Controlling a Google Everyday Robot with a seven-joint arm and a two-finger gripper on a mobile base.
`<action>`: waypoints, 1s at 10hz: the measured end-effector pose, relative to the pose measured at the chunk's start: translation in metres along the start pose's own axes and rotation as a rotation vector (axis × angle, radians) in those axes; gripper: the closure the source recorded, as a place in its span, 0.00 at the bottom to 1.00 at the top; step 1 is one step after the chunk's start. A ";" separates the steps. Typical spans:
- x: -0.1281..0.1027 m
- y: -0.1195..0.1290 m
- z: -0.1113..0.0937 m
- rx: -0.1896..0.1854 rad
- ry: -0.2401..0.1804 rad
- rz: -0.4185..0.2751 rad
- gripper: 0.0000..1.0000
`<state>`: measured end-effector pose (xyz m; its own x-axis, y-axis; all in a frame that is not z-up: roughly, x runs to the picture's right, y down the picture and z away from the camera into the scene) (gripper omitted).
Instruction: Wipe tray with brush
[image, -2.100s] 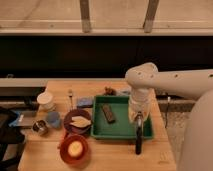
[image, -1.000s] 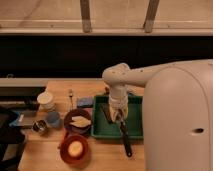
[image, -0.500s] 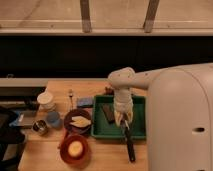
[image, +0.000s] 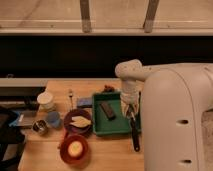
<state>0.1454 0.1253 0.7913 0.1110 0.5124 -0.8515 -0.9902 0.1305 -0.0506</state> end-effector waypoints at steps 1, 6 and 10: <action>-0.005 0.011 -0.005 0.002 -0.006 -0.012 1.00; 0.019 0.052 0.027 0.012 0.066 -0.100 1.00; 0.046 0.006 0.042 0.008 0.094 -0.040 1.00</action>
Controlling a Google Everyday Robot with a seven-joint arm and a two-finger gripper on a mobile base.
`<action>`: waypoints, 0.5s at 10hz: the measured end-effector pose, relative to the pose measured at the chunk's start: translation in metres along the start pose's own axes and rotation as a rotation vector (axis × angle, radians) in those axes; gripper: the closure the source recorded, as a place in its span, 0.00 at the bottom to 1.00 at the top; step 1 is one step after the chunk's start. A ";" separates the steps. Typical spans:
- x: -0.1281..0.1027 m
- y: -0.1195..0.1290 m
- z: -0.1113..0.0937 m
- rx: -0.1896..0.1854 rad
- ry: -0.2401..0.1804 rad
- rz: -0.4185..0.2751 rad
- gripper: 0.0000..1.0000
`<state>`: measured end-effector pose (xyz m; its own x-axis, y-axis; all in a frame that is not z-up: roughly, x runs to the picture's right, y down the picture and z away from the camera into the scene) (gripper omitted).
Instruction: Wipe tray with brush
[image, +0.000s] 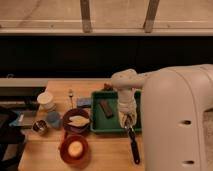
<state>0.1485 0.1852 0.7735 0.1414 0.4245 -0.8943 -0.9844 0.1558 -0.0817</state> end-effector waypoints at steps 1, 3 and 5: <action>0.002 -0.019 -0.007 -0.001 -0.013 0.036 1.00; -0.006 -0.032 -0.023 -0.006 -0.042 0.068 1.00; -0.017 -0.027 -0.042 -0.005 -0.077 0.069 1.00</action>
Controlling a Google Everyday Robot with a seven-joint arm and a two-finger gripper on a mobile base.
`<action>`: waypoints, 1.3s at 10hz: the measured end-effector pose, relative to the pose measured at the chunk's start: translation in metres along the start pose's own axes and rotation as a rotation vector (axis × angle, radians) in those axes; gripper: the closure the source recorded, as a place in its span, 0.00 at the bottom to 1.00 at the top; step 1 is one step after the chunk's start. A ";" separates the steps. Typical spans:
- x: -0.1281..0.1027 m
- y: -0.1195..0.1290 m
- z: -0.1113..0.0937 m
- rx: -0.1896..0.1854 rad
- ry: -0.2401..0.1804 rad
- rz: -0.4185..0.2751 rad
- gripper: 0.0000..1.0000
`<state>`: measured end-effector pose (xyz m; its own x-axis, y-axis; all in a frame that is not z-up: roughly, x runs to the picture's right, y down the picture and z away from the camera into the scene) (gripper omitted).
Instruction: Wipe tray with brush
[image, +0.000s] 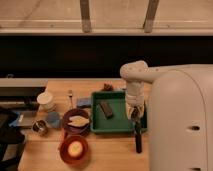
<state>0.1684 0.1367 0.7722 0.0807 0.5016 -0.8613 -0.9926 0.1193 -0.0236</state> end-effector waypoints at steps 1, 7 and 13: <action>-0.005 0.010 -0.004 0.000 -0.009 -0.010 1.00; 0.028 0.022 0.006 -0.007 -0.015 -0.043 1.00; 0.003 -0.001 -0.021 -0.037 -0.088 0.024 1.00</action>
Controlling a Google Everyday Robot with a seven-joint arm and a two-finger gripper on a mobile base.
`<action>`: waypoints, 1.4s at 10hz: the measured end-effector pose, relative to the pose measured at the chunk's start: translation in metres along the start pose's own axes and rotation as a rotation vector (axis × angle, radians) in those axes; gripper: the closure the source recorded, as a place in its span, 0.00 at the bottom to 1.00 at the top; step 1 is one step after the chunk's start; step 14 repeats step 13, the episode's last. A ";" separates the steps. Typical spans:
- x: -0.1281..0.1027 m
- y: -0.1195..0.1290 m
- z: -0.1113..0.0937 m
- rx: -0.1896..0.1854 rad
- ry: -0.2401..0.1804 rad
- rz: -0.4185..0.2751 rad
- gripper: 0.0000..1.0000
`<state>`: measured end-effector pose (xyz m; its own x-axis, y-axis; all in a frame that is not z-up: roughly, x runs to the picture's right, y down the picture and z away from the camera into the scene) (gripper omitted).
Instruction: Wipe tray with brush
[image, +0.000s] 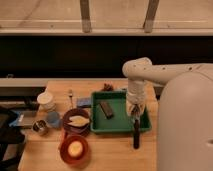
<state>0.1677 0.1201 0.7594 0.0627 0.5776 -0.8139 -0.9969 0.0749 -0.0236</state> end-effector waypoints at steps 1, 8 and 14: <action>-0.004 0.012 -0.001 -0.005 -0.003 -0.024 1.00; 0.031 0.002 0.018 0.005 0.045 -0.023 1.00; 0.011 -0.005 0.004 -0.004 0.017 -0.017 1.00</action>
